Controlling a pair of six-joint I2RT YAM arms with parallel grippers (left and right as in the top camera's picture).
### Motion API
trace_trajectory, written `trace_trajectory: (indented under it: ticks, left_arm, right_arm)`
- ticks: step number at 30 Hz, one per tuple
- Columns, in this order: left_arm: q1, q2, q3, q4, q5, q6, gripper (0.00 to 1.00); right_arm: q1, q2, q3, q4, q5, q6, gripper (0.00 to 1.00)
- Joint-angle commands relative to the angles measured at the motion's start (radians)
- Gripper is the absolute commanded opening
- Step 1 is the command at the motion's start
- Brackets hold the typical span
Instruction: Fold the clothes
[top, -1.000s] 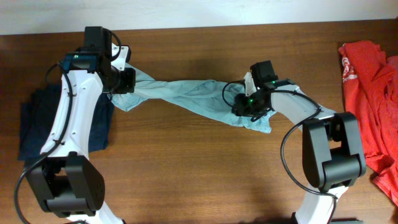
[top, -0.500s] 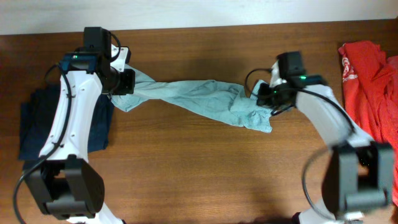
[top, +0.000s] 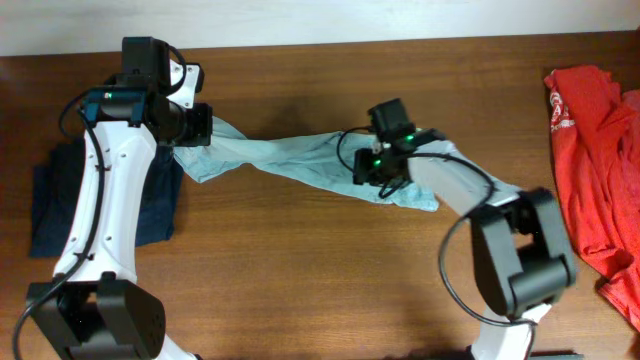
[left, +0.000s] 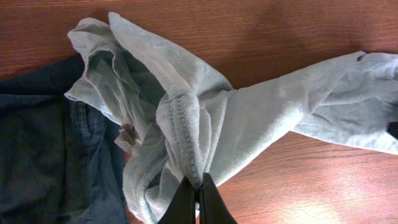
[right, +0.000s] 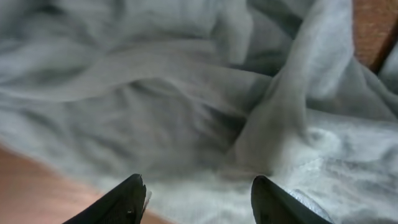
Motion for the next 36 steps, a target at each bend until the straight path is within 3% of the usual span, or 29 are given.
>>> trace_trajectory:
  ticks: [1, 3, 5, 9, 12, 15, 20, 23, 26, 30, 36]
  left_arm:
    - [0.0, -0.021, 0.019, -0.003, 0.008, 0.012, 0.0]
    - [0.0, -0.021, 0.019, -0.003, 0.011, 0.012, 0.01]
    - [0.0, -0.021, 0.019, -0.003, 0.011, 0.012, 0.0]
    - [0.0, -0.021, 0.019, -0.005, 0.011, 0.012, 0.0]
    - [0.0, -0.021, 0.019, -0.01, 0.011, 0.012, 0.01]
    - [0.0, -0.021, 0.019, -0.011, 0.011, 0.012, 0.0]
    - [0.0, -0.023, 0.019, -0.019, 0.01, 0.013, 0.01]
    - [0.0, -0.04, 0.024, -0.018, 0.006, 0.024, 0.01]
    - [0.0, -0.08, 0.042, -0.018, 0.003, 0.047, 0.0]
    - [0.0, -0.217, 0.073, -0.018, -0.05, 0.047, 0.01]
    - [0.0, -0.38, 0.094, -0.012, -0.065, 0.046, 0.01]
  right_arm:
    - [0.007, 0.021, -0.003, 0.013, 0.18, 0.036, 0.6]
    - [0.007, 0.022, -0.002, 0.018, 0.204, 0.036, 0.6]
    - [0.007, 0.022, -0.002, 0.017, 0.237, 0.036, 0.53]
    - [0.007, 0.022, -0.003, 0.006, 0.255, 0.036, 0.27]
    - [0.007, 0.022, -0.003, -0.002, 0.258, 0.036, 0.24]
    - [0.006, 0.022, -0.002, -0.023, 0.28, 0.037, 0.04]
    - [0.005, -0.051, 0.007, -0.142, 0.436, 0.036, 0.04]
    - [-0.01, -0.207, 0.027, -0.262, 0.638, 0.035, 0.04]
    - [-0.057, -0.376, 0.033, -0.308, 0.718, 0.019, 0.04]
    - [-0.237, -0.687, 0.034, -0.303, 0.643, -0.02, 0.04]
    - [-0.347, -0.856, 0.033, -0.301, 0.511, -0.074, 0.04]
